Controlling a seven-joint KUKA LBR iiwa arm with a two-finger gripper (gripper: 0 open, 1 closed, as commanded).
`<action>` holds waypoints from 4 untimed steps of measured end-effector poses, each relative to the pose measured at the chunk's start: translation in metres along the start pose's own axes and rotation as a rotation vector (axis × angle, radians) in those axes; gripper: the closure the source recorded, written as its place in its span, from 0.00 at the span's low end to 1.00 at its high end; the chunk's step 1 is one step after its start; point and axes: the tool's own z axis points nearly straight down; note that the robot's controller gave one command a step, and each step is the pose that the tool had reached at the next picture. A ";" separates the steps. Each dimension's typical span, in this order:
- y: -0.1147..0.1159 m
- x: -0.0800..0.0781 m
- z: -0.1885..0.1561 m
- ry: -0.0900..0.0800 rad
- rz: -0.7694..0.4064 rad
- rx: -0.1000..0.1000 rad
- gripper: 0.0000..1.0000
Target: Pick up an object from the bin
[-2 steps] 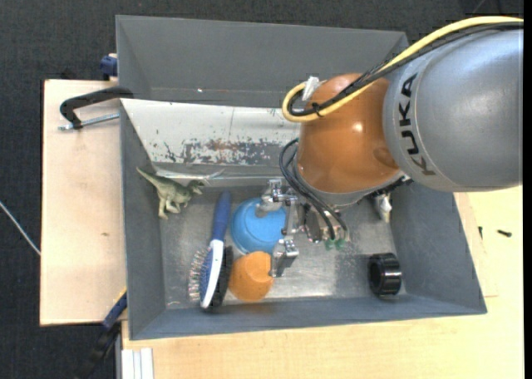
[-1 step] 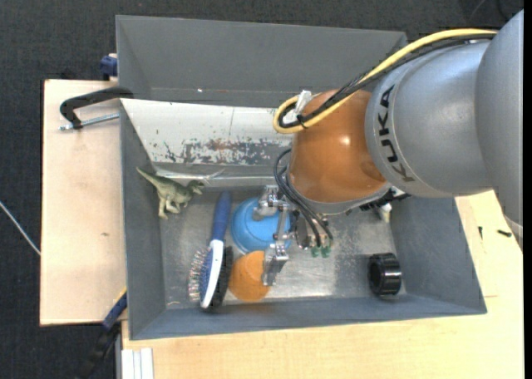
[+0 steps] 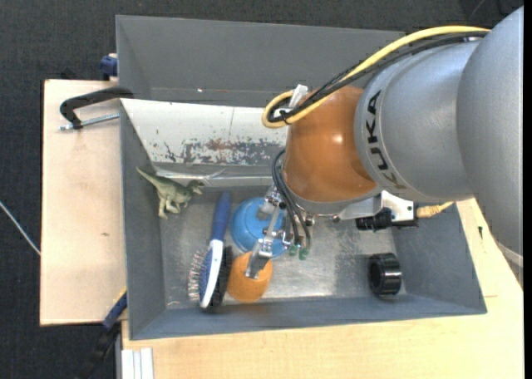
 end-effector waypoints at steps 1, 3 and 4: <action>-0.003 -0.010 0.020 0.002 -0.071 -0.004 0.00; -0.001 -0.014 0.023 0.001 -0.170 -0.009 0.00; -0.012 -0.024 0.023 -0.013 -0.233 0.000 0.00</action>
Offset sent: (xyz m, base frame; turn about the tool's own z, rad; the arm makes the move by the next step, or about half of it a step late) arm 0.0216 -0.0255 -0.0814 -0.1549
